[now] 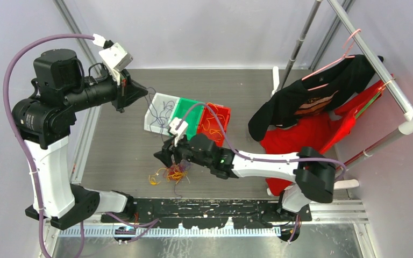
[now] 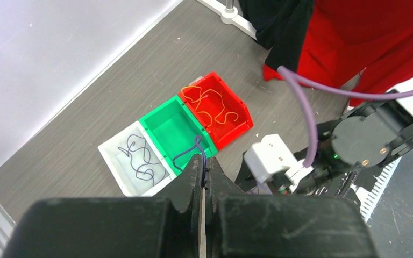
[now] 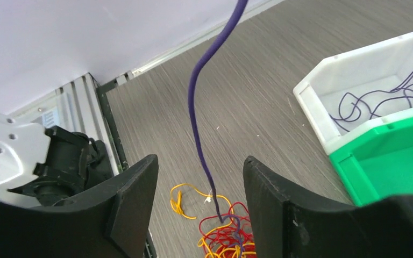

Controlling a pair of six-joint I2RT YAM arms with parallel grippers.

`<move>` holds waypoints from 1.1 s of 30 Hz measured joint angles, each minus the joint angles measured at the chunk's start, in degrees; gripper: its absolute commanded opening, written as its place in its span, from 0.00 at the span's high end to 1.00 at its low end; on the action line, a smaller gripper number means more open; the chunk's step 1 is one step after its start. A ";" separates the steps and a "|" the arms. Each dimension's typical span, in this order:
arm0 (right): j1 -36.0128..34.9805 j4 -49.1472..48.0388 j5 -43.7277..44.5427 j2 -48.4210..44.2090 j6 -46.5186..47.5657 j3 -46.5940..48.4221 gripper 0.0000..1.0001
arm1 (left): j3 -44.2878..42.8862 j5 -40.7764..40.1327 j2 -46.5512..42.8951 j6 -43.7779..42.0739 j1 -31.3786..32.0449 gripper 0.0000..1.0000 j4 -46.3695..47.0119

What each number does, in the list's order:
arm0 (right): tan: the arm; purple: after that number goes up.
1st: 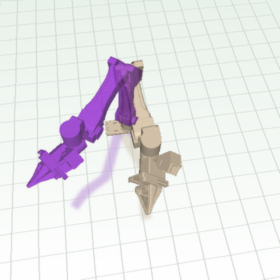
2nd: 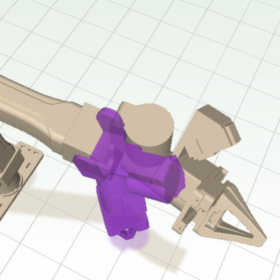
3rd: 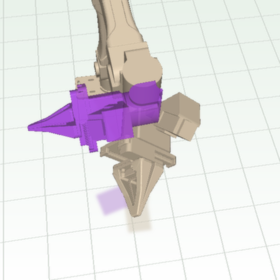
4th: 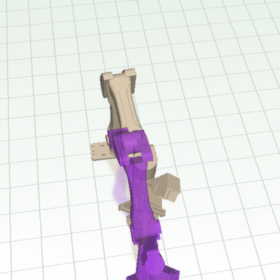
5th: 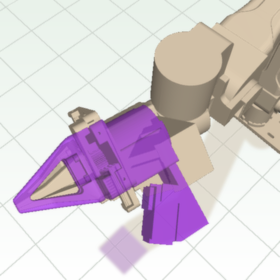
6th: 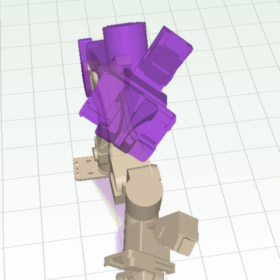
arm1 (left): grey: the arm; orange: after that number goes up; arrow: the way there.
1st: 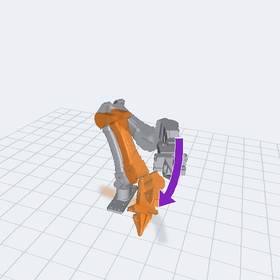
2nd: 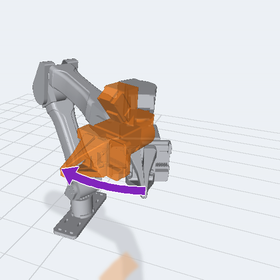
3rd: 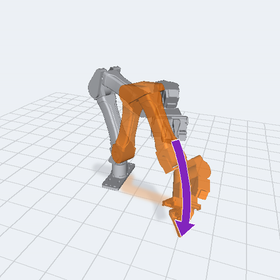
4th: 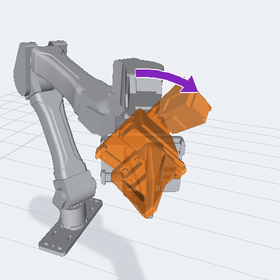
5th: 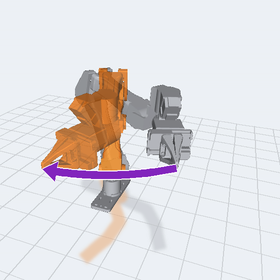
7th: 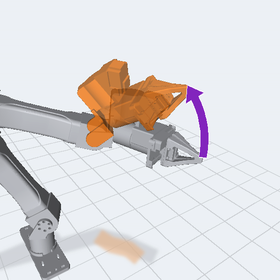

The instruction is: Untangle the cables

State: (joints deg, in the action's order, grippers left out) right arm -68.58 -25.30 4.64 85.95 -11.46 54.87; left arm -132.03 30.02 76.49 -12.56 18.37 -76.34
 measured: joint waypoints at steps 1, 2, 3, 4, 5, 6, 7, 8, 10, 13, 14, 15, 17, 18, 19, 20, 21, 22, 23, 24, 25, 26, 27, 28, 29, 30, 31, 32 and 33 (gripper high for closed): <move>-0.02 0.31 -0.17 1.51 0.26 0.94 0.39 | -0.28 -0.02 0.11 -0.04 0.00 1.00 0.04; -0.02 0.57 -0.22 2.99 0.50 1.92 0.41 | -0.61 -0.04 0.20 -0.07 0.00 1.00 0.11; -0.02 0.68 -0.09 4.52 0.66 2.95 0.44 | -0.96 -0.11 0.31 -0.09 0.00 1.00 0.17; 0.02 0.72 -0.02 6.40 0.70 4.17 0.46 | -1.55 -0.24 0.55 -0.11 0.00 1.00 0.22; 0.09 0.72 0.09 7.50 0.76 4.79 0.47 | -2.27 -0.39 0.79 -0.11 0.00 1.00 0.26; 0.22 0.52 0.20 8.57 0.72 5.16 0.49 | -3.08 -0.52 1.05 -0.13 0.00 1.00 0.33; 0.39 0.46 0.35 9.40 0.63 5.18 0.51 | -4.04 -0.76 1.20 -0.15 0.00 1.00 0.52; 0.55 0.42 0.59 9.99 0.55 5.09 0.52 | -4.55 -0.96 1.42 -0.17 0.00 1.00 0.74; 0.96 -0.39 1.05 10.86 -0.07 4.44 0.55 | -5.92 -1.64 1.60 -0.37 0.00 1.00 1.29; 1.49 -2.40 1.60 11.54 -1.66 2.25 0.56 | -6.56 -2.82 1.14 -0.96 0.00 1.00 2.86; 1.64 -3.13 1.73 11.91 -2.34 1.42 0.56 | -6.56 -3.43 0.87 -1.18 0.00 1.00 3.56; 1.70 -3.76 1.81 12.41 -2.86 0.63 0.57 | -6.56 -4.00 0.61 -1.38 0.00 1.00 4.09; 1.90 -4.90 1.95 13.70 -4.26 -1.07 0.57 | -6.56 -5.20 0.11 -1.46 0.00 1.00 5.33; 1.97 -5.38 1.95 14.23 -4.90 -1.84 0.57 | -6.54 -6.19 -0.20 -1.46 0.00 1.00 6.27; 1.97 -6.08 2.03 14.80 -5.51 -2.84 0.58 | -6.54 -6.99 -0.50 -1.49 0.00 1.00 7.23; 1.95 -6.60 2.14 15.37 -6.14 -3.69 0.58 | -6.54 -7.87 -0.81 -1.49 0.00 1.00 8.13; 1.95 -7.08 2.16 15.89 -6.80 -4.50 0.58 | -6.54 -8.79 -1.09 -1.49 0.00 1.00 9.20; 1.95 -7.74 2.21 16.44 -7.32 -5.29 0.58 | -6.54 -9.88 -1.44 -1.51 0.00 1.00 10.51; 1.95 -8.17 2.27 16.81 -7.96 -6.08 0.58 | -6.54 -10.84 -1.75 -1.49 0.00 1.00 11.82; 1.95 -8.46 2.32 16.98 -8.33 -6.69 0.57 | -6.54 -11.85 -2.01 -1.51 0.00 1.00 13.27; 1.95 -8.79 2.38 17.07 -8.87 -7.54 0.57 | -6.54 -12.98 -2.29 -1.57 0.00 1.00 14.91; 1.95 -9.05 2.51 17.07 -9.29 -8.09 0.56 | -6.54 -13.84 -2.47 -1.62 0.00 1.00 16.00; 1.95 -9.57 2.80 17.07 -9.68 -8.66 0.55 | -6.54 -15.26 -2.67 -1.66 0.00 1.00 17.70; 1.95 -10.01 3.02 17.07 -9.92 -8.98 0.55 | -6.54 -16.24 -2.78 -1.73 0.00 1.00 18.84; 1.95 -10.56 3.39 17.07 -10.08 -9.35 0.55 | -6.51 -17.77 -2.86 -1.88 0.00 1.00 20.63; 1.95 -10.91 3.72 17.07 -10.19 -9.68 0.54 | -6.40 -19.32 -2.91 -1.99 0.00 1.00 22.51; 1.95 -11.10 3.89 17.07 -10.32 -9.94 0.54 | -6.29 -20.48 -2.99 -2.19 0.00 1.00 24.06; 1.95 -11.23 4.11 17.05 -10.47 -10.32 0.53 | -5.68 -22.21 -3.28 -2.67 0.00 1.00 26.56; 1.95 -11.39 4.24 17.05 -10.69 -10.60 0.52 | -5.11 -23.61 -3.58 -2.95 0.00 1.00 28.35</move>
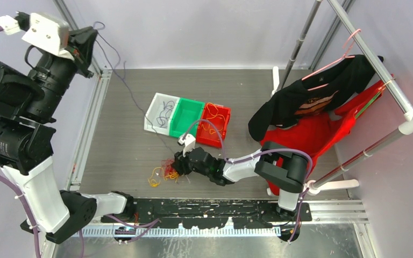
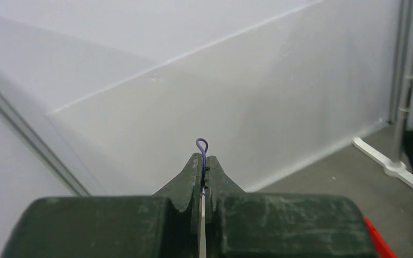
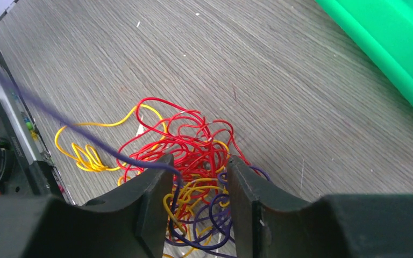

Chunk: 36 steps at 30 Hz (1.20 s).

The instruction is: Untangle the cables

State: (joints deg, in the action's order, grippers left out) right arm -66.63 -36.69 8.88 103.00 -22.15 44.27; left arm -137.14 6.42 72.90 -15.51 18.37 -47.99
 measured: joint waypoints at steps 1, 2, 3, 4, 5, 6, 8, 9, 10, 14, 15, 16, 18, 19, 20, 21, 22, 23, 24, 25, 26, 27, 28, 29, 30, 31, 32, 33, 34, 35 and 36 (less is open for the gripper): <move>0.00 -0.17 0.07 0.00 -0.28 -0.33 0.52 | 0.59 -1.18 -0.33 -0.22 0.00 1.00 1.77; 0.00 -0.26 0.09 0.00 -0.55 -0.63 0.52 | 0.96 -2.54 -0.63 -0.52 0.00 1.00 3.67; 0.00 -0.37 0.15 -0.07 -0.72 -1.01 0.51 | 1.09 -3.80 -0.83 -0.98 0.00 1.00 5.53; 0.00 -0.35 0.22 -0.11 -0.83 -1.29 0.51 | 1.09 -4.79 -0.94 -1.33 0.00 1.00 7.37; 0.00 -0.42 0.28 -0.22 -1.01 -1.60 0.50 | 1.09 -5.49 -1.07 -1.44 0.00 1.00 8.92; 0.00 -0.44 0.28 -0.33 -1.20 -1.81 0.49 | 1.09 -6.14 -1.25 -1.60 0.00 1.00 10.43; 0.00 -0.46 0.31 -0.37 -1.66 -1.88 0.48 | 1.22 -7.21 -1.51 -1.73 0.00 1.00 12.76; 0.00 -0.50 0.31 -0.39 -1.84 -1.90 0.47 | 1.79 -8.13 -1.77 -1.86 0.02 1.00 14.69; 0.00 -0.52 0.31 -0.39 -2.01 -1.90 0.47 | 2.60 -9.01 -2.10 -1.97 0.00 1.00 16.52; 0.00 -0.59 0.31 -0.48 -2.23 -2.03 0.45 | 4.66 -10.54 -3.19 -3.15 0.00 1.00 21.51; 0.00 -0.59 0.33 -0.59 -2.25 -2.21 0.44 | 4.66 -10.78 -3.26 -3.39 0.00 1.00 22.53; 0.00 -0.61 0.35 -0.70 -2.29 -2.36 0.44 | 4.79 -11.17 -3.30 -3.69 0.00 1.00 23.67; 0.00 -0.66 0.39 -1.11 -2.45 -2.97 0.43 | 5.57 -12.50 -3.34 -4.79 0.00 1.00 27.58; 0.00 -0.70 0.44 -1.31 -2.58 -3.39 0.43 | 5.95 -13.16 -3.28 -5.51 0.00 1.00 29.81; 0.00 -0.98 0.46 -1.42 -2.75 -3.80 0.42 | 6.03 -13.70 -3.06 -6.05 0.00 1.00 31.80; 0.00 -1.18 0.50 -1.51 -2.95 -4.17 0.42 | 5.99 -13.99 -2.80 -6.32 0.00 1.00 33.51; 0.00 -1.60 0.55 -1.62 -3.21 -4.74 0.41 | 5.64 -14.05 -2.36 -6.62 0.00 1.00 35.30; 0.00 -1.77 0.57 -1.77 -3.39 -5.20 0.40 | 5.22 -14.05 -2.03 -6.95 0.00 1.00 36.28; 0.00 -1.90 0.68 -1.92 -3.56 -5.62 0.38 | 4.90 -14.05 -1.68 -7.32 0.00 1.00 37.55; 0.00 -1.88 0.72 -2.03 -3.67 -5.79 0.36 | 4.74 -14.05 -1.46 -7.48 0.00 1.00 38.53; 0.00 -1.95 0.81 -2.05 -3.76 -5.88 0.35 | 4.48 -14.14 -1.20 -7.67 0.00 1.00 39.63; 0.00 -2.01 0.90 -2.14 -3.80 -5.92 0.35 | 4.15 -14.16 -0.94 -7.78 0.00 1.00 40.68; 0.00 -2.34 1.01 -2.25 -3.82 -6.05 0.34 | 3.93 -14.19 -0.74 -7.96 0.00 1.00 41.64; 0.00 -2.56 1.05 -2.34 -3.82 -6.23 0.34 | 3.58 -14.14 -0.46 -8.02 0.00 1.00 42.07; 0.00 -2.80 1.14 -2.60 -3.80 -6.60 0.33 | 2.38 -14.01 0.15 -8.13 0.00 1.00 42.10; 0.00 -2.78 1.22 -2.95 -3.80 -6.91 0.32 | 0.90 -13.75 0.90 -8.09 0.00 1.00 41.90; 0.00 -2.71 1.33 -3.45 -3.72 -7.23 0.30 | -0.44 -13.40 1.60 -7.82 0.00 1.00 41.55; 0.00 -2.56 1.36 -3.89 -3.72 -7.37 0.28 | -0.92 -12.81 1.88 -7.63 0.00 1.00 41.22; 0.00 -2.10 1.40 -4.55 -3.54 -7.39 0.27 | -0.50 -12.31 1.70 -7.45 0.00 1.00 40.89; 0.00 -1.51 1.44 -5.33 -3.41 -7.37 0.26 | 0.55 -11.76 1.27 -7.39 0.00 1.00 40.68; 0.00 -0.44 1.57 -6.62 -3.04 -7.23 0.25 | 2.73 -11.06 0.20 -7.32 0.00 1.00 40.50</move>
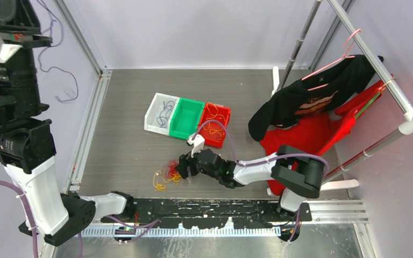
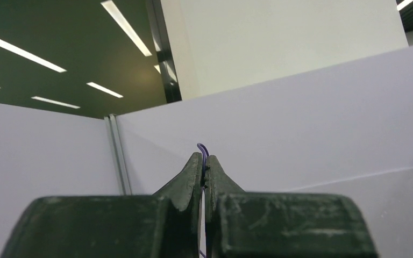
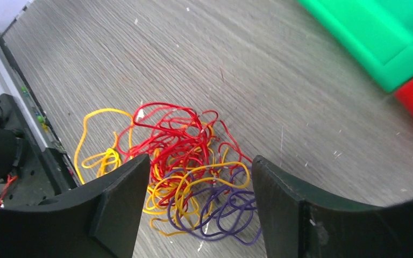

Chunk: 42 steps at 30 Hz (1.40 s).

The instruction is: Untangle the cables

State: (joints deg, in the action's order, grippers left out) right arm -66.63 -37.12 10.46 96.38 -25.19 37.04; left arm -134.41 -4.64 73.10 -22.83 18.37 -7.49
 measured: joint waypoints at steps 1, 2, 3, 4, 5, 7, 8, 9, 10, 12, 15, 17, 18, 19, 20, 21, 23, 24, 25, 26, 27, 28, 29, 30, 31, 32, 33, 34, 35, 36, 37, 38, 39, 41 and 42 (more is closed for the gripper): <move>0.00 0.74 0.04 -1.07 0.37 0.15 0.23 | 1.46 0.35 -0.68 0.00 0.00 1.00 -0.37; 0.00 2.67 0.24 -2.60 1.14 0.85 0.22 | 3.69 0.79 -1.70 0.00 0.00 1.00 -0.48; 0.00 3.61 0.33 -3.72 1.53 1.49 0.21 | 5.27 1.11 -2.43 -0.02 0.00 1.00 -0.72; 0.00 5.22 0.52 -5.22 2.34 2.67 0.19 | 7.21 1.40 -3.28 -0.11 0.00 1.00 -0.98; 0.00 6.40 0.70 -6.60 2.91 3.82 0.18 | 8.41 1.55 -3.76 -0.17 0.00 1.00 -1.16; 0.00 8.46 1.03 -8.92 4.20 6.14 0.15 | 10.47 1.86 -4.46 -0.22 0.00 1.00 -1.57; 0.00 9.42 1.16 -9.92 4.94 7.54 0.15 | 11.23 2.03 -4.70 -0.22 0.00 1.00 -1.90; 0.00 10.25 1.33 -10.60 5.68 8.90 0.14 | 11.74 2.29 -4.81 -0.20 0.00 1.00 -2.34; 0.00 10.99 1.46 -10.88 6.40 10.49 0.14 | 12.17 2.60 -4.90 -0.13 0.00 1.00 -2.97; 0.24 13.03 1.46 -10.71 8.02 14.47 0.15 | 12.44 3.50 -4.90 0.02 0.00 1.00 -4.46; 1.27 15.50 0.55 -9.35 9.90 20.90 0.18 | 12.44 4.85 -4.90 0.57 0.00 1.00 -6.40; 2.62 16.13 -0.22 -7.58 10.62 25.35 0.21 | 12.41 5.81 -4.74 1.42 0.00 1.00 -7.80; 3.37 16.22 -0.42 -6.75 10.91 27.15 0.22 | 12.41 6.36 -4.61 1.81 0.00 1.00 -8.66; 4.39 16.33 -0.59 -5.73 11.19 29.09 0.23 | 12.44 6.78 -4.48 2.25 0.00 1.00 -9.35; 5.49 16.50 -0.72 -4.68 11.37 30.93 0.23 | 12.44 7.17 -4.37 2.78 0.00 1.00 -10.01; 6.32 16.63 -0.85 -3.85 11.41 32.28 0.24 | 12.48 7.61 -4.26 3.32 0.00 1.00 -10.67; 8.46 17.35 -1.49 -1.64 11.37 35.52 0.27 | 13.09 8.57 -4.22 4.57 0.00 1.00 -11.72; 9.40 18.12 -2.12 -0.52 11.28 37.13 0.28 | 13.64 8.96 -4.22 4.98 0.00 1.00 -11.98; 10.29 19.04 -2.93 0.72 11.17 38.82 0.28 | 14.51 9.35 -4.22 5.60 0.00 1.00 -12.31; 11.04 19.91 -3.80 1.97 11.06 40.44 0.28 | 15.21 9.53 -4.22 5.92 0.00 1.00 -12.52; 11.61 20.52 -4.35 2.82 10.91 41.38 0.28 | 16.13 9.81 -4.17 6.21 0.00 1.00 -12.59; 12.20 21.20 -4.92 3.61 10.86 42.07 0.28 | 17.00 9.86 -3.98 6.38 0.00 1.00 -12.57; 12.59 21.86 -5.31 4.09 10.82 42.21 0.28 | 17.86 9.86 -3.63 6.43 0.00 1.00 -12.59; 12.81 22.86 -5.57 4.35 10.67 42.18 0.27 | 18.51 9.84 -3.21 6.40 0.00 1.00 -12.52; 12.81 23.47 -5.66 4.52 10.51 41.99 0.26 | 18.99 9.77 -2.86 6.34 0.00 1.00 -12.48; 12.74 23.82 -5.75 4.55 10.34 41.42 0.26 | 19.78 9.60 -2.25 6.21 0.00 1.00 -12.13; 12.68 23.89 -5.75 4.52 10.21 40.76 0.26 | 20.72 9.38 -1.66 6.08 0.00 1.00 -11.93; 12.59 23.96 -5.73 4.50 10.01 40.00 0.26 | 21.86 9.09 -1.03 5.90 0.00 1.00 -11.74; 12.50 24.28 -5.64 4.50 9.92 39.21 0.26 | 22.64 8.85 -0.28 5.88 0.00 1.00 -11.69; 12.41 24.61 -5.57 4.50 9.81 38.38 0.26 | 23.12 8.68 0.57 5.88 0.00 1.00 -11.58; 12.39 24.92 -5.42 4.50 9.79 37.57 0.26 | 23.41 8.50 1.53 5.88 0.00 1.00 -11.43; 12.35 25.07 -5.29 4.50 9.75 36.68 0.26 | 23.67 8.28 2.45 5.88 0.00 1.00 -11.26; 12.35 25.35 -5.07 4.50 9.66 35.76 0.26 | 24.00 8.13 3.41 5.79 0.00 1.00 -11.08; 12.33 25.81 -4.68 4.48 9.60 34.45 0.26 | 24.55 7.76 4.66 5.42 0.00 1.00 -10.82; 12.33 26.03 -4.35 4.35 9.57 33.66 0.26 | 24.83 7.61 5.11 4.85 0.00 1.00 -10.51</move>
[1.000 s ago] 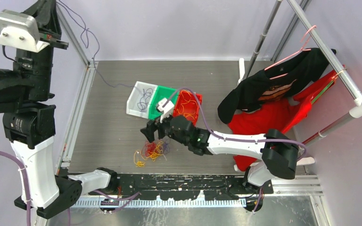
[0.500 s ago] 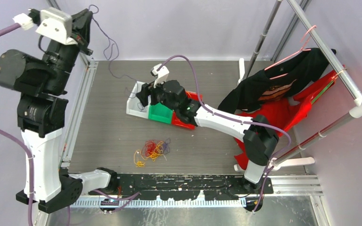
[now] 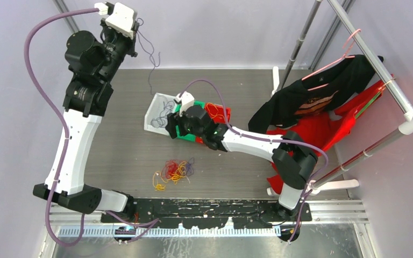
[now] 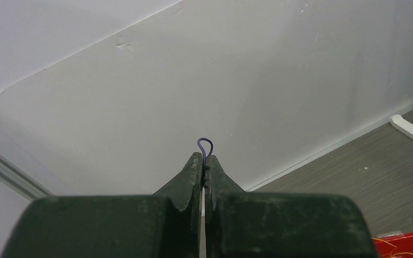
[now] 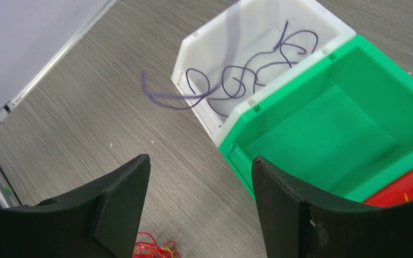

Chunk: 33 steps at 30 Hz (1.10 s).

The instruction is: Untangle the cables

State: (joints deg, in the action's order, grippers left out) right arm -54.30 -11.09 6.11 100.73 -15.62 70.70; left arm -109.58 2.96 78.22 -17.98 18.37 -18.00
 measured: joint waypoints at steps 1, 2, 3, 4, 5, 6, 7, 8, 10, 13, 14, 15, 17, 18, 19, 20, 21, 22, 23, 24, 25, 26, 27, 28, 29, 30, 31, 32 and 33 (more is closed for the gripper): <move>0.00 0.15 0.15 -0.26 -0.02 -0.57 0.26 | 0.39 -0.26 0.35 -0.59 0.00 1.00 0.50; 0.02 0.28 0.33 -0.76 -0.04 -1.29 0.26 | 0.59 -0.46 0.61 -0.98 0.00 1.00 0.79; 0.04 0.52 0.52 -1.27 -0.04 -1.81 0.26 | 0.66 -0.66 0.85 -1.66 0.00 1.00 1.18; 0.04 0.63 0.68 -1.75 -0.04 -2.16 0.26 | 0.66 -0.87 1.07 -2.03 0.00 1.00 1.73; 0.04 0.68 0.94 -2.40 -0.02 -2.54 0.26 | 0.63 -1.01 1.25 -2.49 0.00 1.00 2.12; 0.09 0.74 1.20 -3.10 -0.02 -2.91 0.26 | 0.63 -1.07 1.36 -3.04 0.00 1.00 2.49; 0.20 0.79 1.49 -3.87 -0.02 -3.34 0.26 | 0.61 -1.20 1.51 -3.48 0.00 1.00 2.99; 0.39 0.76 1.88 -5.05 -0.02 -4.13 0.26 | 0.50 -1.25 1.75 -3.96 0.00 1.00 3.50; 0.57 0.79 2.56 -7.39 -0.02 -5.73 0.26 | 0.17 -1.27 2.45 -5.07 0.00 1.00 4.63; 1.16 0.90 3.61 -10.32 0.02 -7.82 0.26 | -0.17 -1.40 3.67 -6.38 0.00 1.00 5.70; 1.49 0.83 4.07 -11.45 0.00 -8.81 0.26 | -0.20 -1.42 4.09 -6.67 0.00 1.00 5.88; 1.73 0.83 4.42 -12.35 0.00 -9.57 0.26 | -0.20 -1.42 4.48 -6.91 0.00 1.00 5.95; 2.38 0.94 5.27 -14.34 -0.02 -11.56 0.26 | -0.20 -1.44 5.35 -7.54 0.00 1.00 6.01; 2.60 1.05 5.81 -15.54 0.00 -12.68 0.26 | -0.13 -1.44 5.64 -7.82 0.00 1.00 6.08; 2.86 1.11 5.97 -15.82 0.00 -12.94 0.26 | 0.09 -1.44 5.79 -8.04 0.00 1.00 6.21; 3.21 1.09 6.34 -16.72 0.00 -13.79 0.27 | 0.61 -1.44 5.79 -8.17 0.00 1.00 6.45; 3.45 1.11 6.60 -17.44 0.00 -14.49 0.27 | 1.09 -1.44 5.79 -8.35 0.00 1.00 6.80; 3.65 1.29 6.99 -18.40 0.00 -15.34 0.27 | 1.70 -1.44 5.77 -8.59 0.00 1.00 7.32; 3.85 1.49 7.37 -18.99 -0.02 -15.80 0.27 | 2.32 -1.44 5.77 -9.01 0.00 1.00 7.80; 4.04 1.51 7.72 -19.63 -0.02 -16.26 0.27 | 3.19 -1.46 5.77 -9.44 0.00 1.00 8.39; 4.20 1.51 7.96 -20.09 -0.02 -16.57 0.27 | 3.91 -1.46 5.77 -9.79 0.00 1.00 8.61; 4.31 1.57 8.31 -20.72 -0.02 -17.00 0.27 | 4.81 -1.46 5.77 -10.19 0.00 1.00 8.74; 4.37 1.77 8.63 -21.18 -0.02 -17.25 0.27 | 5.49 -1.49 5.77 -10.69 0.00 1.00 8.72; 4.46 1.97 8.94 -21.70 -0.02 -17.51 0.28 | 6.40 -1.46 5.77 -11.08 0.00 1.00 8.68; 4.61 2.19 9.31 -22.32 -0.04 -17.84 0.28 | 7.23 -1.46 5.77 -11.37 0.00 1.00 8.63; 4.68 2.36 9.68 -22.71 -0.11 -18.08 0.29 | 7.89 -1.44 5.77 -11.54 0.00 1.00 8.66; 4.81 2.62 10.25 -23.19 -0.22 -18.29 0.29 | 8.68 -1.44 5.77 -11.87 0.00 1.00 8.79; 4.96 2.75 10.73 -23.61 -0.42 -18.60 0.30 | 9.75 -1.42 5.66 -12.33 0.00 1.00 9.03; 5.07 2.86 11.02 -23.98 -0.63 -18.82 0.30 | 10.97 -1.42 5.57 -12.79 0.00 1.00 9.20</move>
State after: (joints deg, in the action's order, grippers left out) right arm -49.23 -8.23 17.12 76.75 -16.25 51.88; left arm -98.61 1.54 83.79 -30.76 18.37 -8.80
